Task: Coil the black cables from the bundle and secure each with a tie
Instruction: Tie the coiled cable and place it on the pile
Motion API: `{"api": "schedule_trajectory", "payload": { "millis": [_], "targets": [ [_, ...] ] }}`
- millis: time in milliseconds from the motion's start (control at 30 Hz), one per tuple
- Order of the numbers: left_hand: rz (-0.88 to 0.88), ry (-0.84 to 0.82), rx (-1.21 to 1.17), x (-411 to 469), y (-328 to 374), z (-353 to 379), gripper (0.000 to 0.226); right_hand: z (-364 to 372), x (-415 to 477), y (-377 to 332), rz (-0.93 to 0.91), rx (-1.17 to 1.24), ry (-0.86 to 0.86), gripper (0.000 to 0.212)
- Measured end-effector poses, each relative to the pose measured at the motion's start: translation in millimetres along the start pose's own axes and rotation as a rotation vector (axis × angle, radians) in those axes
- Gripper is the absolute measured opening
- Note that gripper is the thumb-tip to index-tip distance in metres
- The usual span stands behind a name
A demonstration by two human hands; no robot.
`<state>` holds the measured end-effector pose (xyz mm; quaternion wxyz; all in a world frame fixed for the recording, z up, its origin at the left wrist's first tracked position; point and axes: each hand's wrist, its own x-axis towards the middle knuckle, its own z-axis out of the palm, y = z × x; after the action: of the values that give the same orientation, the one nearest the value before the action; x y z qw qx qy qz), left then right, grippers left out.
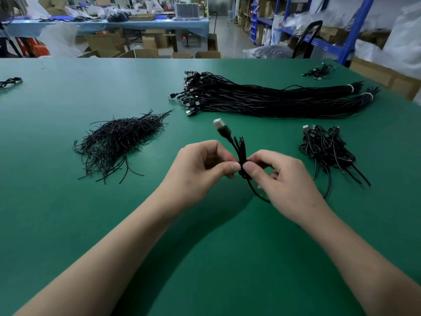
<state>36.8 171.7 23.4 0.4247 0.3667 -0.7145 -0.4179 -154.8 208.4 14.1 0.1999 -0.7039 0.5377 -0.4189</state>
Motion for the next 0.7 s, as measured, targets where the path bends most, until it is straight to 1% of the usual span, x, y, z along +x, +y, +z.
{"api": "schedule_trajectory", "payload": {
  "millis": [67, 133, 267, 333, 433, 533, 567, 600, 633, 700],
  "targets": [
    [0.075, 0.073, 0.143, 0, -1, 2, 0.010, 4, -1, -2, 0.097, 0.157, -0.042, 0.020],
    [0.158, 0.113, 0.274, 0, -2, 2, 0.009, 7, -1, -5, 0.187, 0.296, -0.082, 0.024],
    [0.400, 0.128, 0.467, -1, -3, -2, 0.008, 7, -2, -8, 0.381, 0.598, -0.142, 0.030],
    [0.493, 0.119, 0.517, -1, -3, -4, 0.009, 5, -2, -10, 0.466, 0.731, -0.190, 0.030],
    [0.610, 0.085, 0.594, 1, -3, -8, 0.011, 2, -2, -10, 0.530, 0.843, -0.251, 0.028],
    [0.709, 0.067, 0.690, 4, -6, -10, 0.015, 2, -2, -10, 0.544, 0.889, -0.272, 0.028],
    [0.703, 0.070, 0.691, 4, -7, -9, 0.014, 2, -2, -9, 0.531, 0.865, -0.268, 0.027],
    [0.661, 0.074, 0.658, 3, -8, -9, 0.013, 2, -2, -8, 0.503, 0.802, -0.250, 0.027],
    [0.580, 0.080, 0.589, 2, -9, -8, 0.010, 3, -2, -7, 0.460, 0.709, -0.219, 0.028],
    [0.343, 0.092, 0.398, 0, -10, -6, 0.006, 5, -2, -6, 0.355, 0.514, -0.145, 0.029]
  ]
}}
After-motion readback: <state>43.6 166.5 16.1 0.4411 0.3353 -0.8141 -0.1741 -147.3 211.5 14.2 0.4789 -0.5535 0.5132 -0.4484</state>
